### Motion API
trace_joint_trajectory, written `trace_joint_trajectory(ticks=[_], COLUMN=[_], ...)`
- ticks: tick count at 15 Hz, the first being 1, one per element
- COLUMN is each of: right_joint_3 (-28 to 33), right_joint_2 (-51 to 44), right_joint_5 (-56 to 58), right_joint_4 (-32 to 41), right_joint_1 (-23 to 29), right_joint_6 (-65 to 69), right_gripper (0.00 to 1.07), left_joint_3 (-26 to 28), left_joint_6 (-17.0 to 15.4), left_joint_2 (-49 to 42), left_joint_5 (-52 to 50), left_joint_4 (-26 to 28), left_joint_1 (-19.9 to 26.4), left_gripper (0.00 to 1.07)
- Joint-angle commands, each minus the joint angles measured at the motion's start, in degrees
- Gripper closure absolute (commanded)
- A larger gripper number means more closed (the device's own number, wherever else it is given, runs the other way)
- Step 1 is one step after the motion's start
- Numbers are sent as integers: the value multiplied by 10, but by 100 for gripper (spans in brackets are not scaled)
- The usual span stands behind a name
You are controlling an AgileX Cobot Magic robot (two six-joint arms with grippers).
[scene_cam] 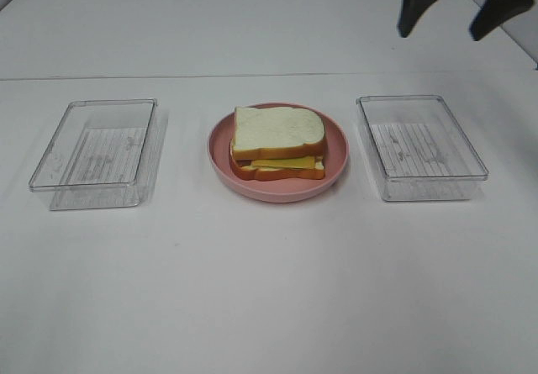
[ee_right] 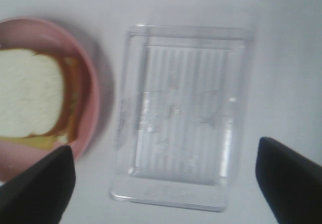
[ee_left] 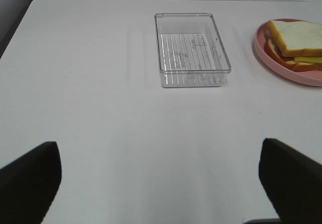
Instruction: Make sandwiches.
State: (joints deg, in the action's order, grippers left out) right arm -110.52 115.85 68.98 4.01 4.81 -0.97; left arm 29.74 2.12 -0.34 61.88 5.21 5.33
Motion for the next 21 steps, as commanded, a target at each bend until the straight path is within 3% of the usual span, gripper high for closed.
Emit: trace_joint_trajectory(ticks=[1,4,6,7,8,10,14,18,21], right_joint_3=[-2,42,144,309,355,550,739,803,825], right_joint_2=[-3,-50,-140,-311,-362,-587,-869,-1031,-1095], right_joint_5=[34,61,27,-36,-53,-110,-140,-89,-49], right_joint_4=[-11,-4,4,3,7,24,19,19,20], right_joint_1=[-80,-93,-93,-93,-93,-93,-93,-93,-93], right_joint_6=[-14,-37,-35,-35,-34,-33,-38,-37,-36], right_gripper=[13,13,13,13,13,13,13,13,13], left_joint_3=[-1,-1,-1,-1,-1,-1,-1,-1,-1], left_joint_6=[-3,-3,-3,-3,-3,-3,-3,-3,-3], left_joint_2=[-11,-11,-11,-11,-11,-11,-11,-11,-11], left_joint_5=[-6,-6,-6,-6,-6,-6,-6,-6,-6], left_joint_4=[7,8,8,8,8,8,8,7,7], left_joint_1=[2,2,2,2,2,2,2,2,2], left_gripper=[6,6,6,6,6,6,6,6,6])
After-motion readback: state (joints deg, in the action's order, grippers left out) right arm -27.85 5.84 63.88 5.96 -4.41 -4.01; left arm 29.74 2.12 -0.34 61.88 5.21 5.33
